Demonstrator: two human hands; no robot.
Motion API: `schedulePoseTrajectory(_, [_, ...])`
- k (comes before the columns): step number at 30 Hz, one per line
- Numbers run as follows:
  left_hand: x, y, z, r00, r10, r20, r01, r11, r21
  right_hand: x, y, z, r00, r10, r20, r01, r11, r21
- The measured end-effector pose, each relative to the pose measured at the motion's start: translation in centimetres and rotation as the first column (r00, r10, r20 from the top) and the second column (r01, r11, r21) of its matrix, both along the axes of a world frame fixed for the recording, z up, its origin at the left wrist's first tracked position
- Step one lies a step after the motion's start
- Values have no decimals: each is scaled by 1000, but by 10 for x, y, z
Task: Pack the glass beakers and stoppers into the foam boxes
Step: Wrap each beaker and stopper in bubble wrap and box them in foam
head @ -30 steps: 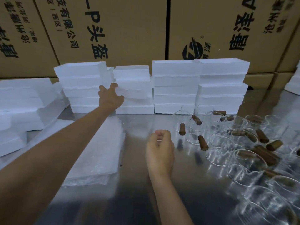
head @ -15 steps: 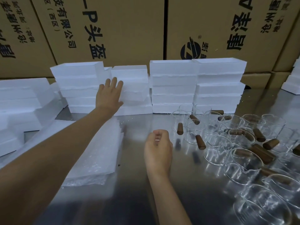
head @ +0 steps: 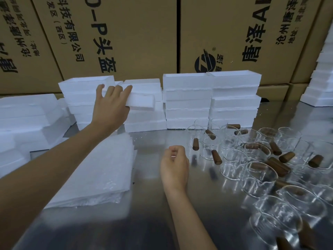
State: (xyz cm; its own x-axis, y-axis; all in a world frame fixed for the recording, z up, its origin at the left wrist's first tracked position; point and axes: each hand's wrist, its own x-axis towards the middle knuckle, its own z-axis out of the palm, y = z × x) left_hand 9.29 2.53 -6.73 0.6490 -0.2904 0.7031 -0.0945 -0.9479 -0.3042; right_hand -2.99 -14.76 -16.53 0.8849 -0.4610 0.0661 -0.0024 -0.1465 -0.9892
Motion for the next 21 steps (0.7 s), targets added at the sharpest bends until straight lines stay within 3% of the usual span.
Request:
schedulePoseTrajectory(5, [-49,-3,23,994,-58,92,56,998,32,-3,-6,1,999,34,-7,-34,999,38])
schedulePoseTrajectory(9, [-91,-23,42,990,-136,43,137,991,-12,-11,-18,-2,998,0,-55,7,991,135])
schedulePoseTrajectory(14, [-136,-48,48,914,-315,-254,242,929,-281,-21,-30,-2,999,51,0,-47,913,405])
schedulePoseTrajectory(18, [-158,-64,26,769,-343,-539,147,916,-374,-42,-50,0,989,64,131,-140,678,721])
schedulePoseTrajectory(21, [-164,-75,-7,692,-347,-633,95,913,-397,-64,-71,-1,978,110,179,-208,634,745])
